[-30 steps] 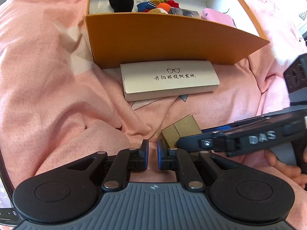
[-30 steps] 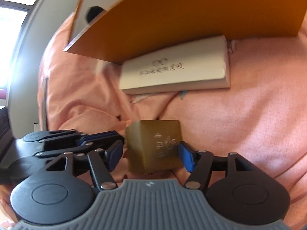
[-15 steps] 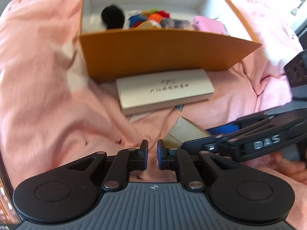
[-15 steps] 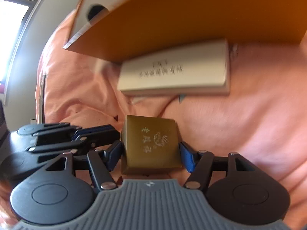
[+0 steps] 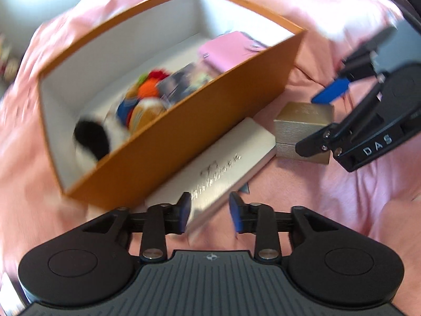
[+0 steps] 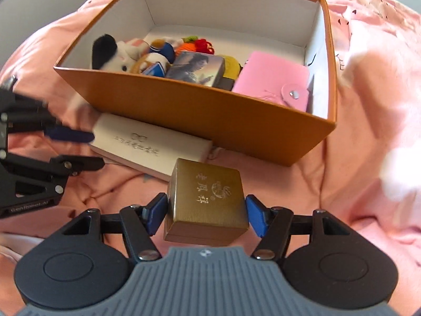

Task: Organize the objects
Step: 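Lift the gold box with the right tool while the left tool moves to the white glasses case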

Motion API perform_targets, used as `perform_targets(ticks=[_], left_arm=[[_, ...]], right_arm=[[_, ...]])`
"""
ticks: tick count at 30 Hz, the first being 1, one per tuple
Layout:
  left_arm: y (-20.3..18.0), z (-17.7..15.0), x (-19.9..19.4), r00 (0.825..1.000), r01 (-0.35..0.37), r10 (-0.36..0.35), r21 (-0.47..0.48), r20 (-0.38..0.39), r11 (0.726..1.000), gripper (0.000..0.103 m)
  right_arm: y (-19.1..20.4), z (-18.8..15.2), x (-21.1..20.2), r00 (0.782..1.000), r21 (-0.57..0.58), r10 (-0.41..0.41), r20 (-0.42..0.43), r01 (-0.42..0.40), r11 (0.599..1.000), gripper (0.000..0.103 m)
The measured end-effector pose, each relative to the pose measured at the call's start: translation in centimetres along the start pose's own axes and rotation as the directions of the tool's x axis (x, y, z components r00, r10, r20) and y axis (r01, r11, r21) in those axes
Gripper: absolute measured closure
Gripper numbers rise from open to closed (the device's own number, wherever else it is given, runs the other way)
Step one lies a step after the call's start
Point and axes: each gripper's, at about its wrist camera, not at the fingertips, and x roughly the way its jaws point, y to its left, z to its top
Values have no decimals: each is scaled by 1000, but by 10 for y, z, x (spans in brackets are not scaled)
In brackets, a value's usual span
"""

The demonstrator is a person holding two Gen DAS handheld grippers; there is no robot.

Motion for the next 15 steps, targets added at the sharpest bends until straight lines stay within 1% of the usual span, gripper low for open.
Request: perform_targets(ticks=[1,2,6,9,11,13,15], left_arm=[[-2,2,3,1000,-1,1,40,7,999,54],[-3,4,6,1000,-3,2,76,11,997,53],[-6,9,22,1000,10,-10,202,-4,979,51],[-9,12,31,996,79,-67,278,-51,957,51],[-15,12,34,995,95,-77,346,-67,933,51],[-23,11,36,996,75,-50,431,-69,899,51],[-34,8,38,998,38,-7,505,-64,862,51]], right_arm=[[-1,0,2,1000,-11,-4,-1,4,1000,37],[-2,-1,3,1000,-21,-7,-3,7,1000,37],[-2,0,11,1000,-41,-2,-8,2,999,36],[-5,-1,14,1000,-22,18,-12,-19,1000,36],[-9,-3,16,999,-6,35,-11,-35,999,36],[-11,-4,16,999,2,47,-7,-47,999,36],[-13,-5,17,998,7,58,-5,-58,998,36]])
